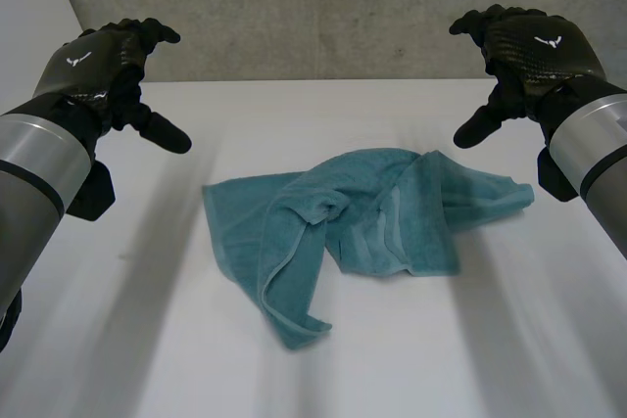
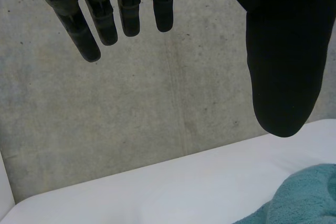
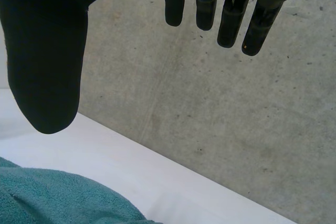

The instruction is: Fold the laundry

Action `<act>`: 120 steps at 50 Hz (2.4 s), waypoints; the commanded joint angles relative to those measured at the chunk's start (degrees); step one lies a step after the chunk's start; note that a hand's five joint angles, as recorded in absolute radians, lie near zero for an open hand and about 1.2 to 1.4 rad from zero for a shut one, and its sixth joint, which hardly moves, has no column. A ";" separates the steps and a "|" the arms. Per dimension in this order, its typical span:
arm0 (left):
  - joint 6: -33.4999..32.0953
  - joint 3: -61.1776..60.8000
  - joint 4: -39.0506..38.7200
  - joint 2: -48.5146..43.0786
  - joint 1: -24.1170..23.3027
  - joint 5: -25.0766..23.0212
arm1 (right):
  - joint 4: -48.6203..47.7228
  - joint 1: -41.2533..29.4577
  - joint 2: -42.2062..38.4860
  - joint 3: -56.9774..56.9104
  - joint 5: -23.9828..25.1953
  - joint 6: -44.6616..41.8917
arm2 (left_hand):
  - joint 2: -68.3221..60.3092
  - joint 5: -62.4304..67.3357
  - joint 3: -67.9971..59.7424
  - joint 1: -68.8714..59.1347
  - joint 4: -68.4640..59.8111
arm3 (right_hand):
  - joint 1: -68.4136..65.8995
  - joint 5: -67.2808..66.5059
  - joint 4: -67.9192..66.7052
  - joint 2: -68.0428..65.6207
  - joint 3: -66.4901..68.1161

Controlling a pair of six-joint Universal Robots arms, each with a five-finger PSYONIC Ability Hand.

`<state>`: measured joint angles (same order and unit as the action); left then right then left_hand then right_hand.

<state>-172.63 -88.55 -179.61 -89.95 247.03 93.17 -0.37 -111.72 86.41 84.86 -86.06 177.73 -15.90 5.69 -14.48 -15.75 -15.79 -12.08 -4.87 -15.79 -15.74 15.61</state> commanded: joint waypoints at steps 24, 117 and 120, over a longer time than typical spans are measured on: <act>1.94 0.13 0.48 -0.40 0.30 0.61 | -0.16 0.63 -0.54 -0.57 0.80 -1.07 | 4.84 -4.63 3.43 4.69 4.74 | 2.08 4.87 5.79 5.74 -5.61; 1.15 5.32 -2.76 -35.03 -17.54 18.71 | -14.05 -3.33 -29.19 10.33 5.64 -7.13 | -8.44 8.65 -9.85 -8.59 -8.54 | -25.91 -23.12 -22.20 -22.25 22.39; 1.15 5.41 -3.12 -35.12 -17.54 18.45 | -15.01 -3.42 -30.15 8.92 5.64 -6.08 | -22.37 22.59 -23.79 -22.52 -22.48 | -38.66 -35.87 -34.95 -35.00 35.14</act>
<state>-171.48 -83.30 -181.87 -125.21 229.33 112.11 -14.01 -115.00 57.82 96.00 -80.44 170.58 -21.33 11.05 -20.95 -21.78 -21.16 -27.98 -20.82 -32.38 -32.47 32.44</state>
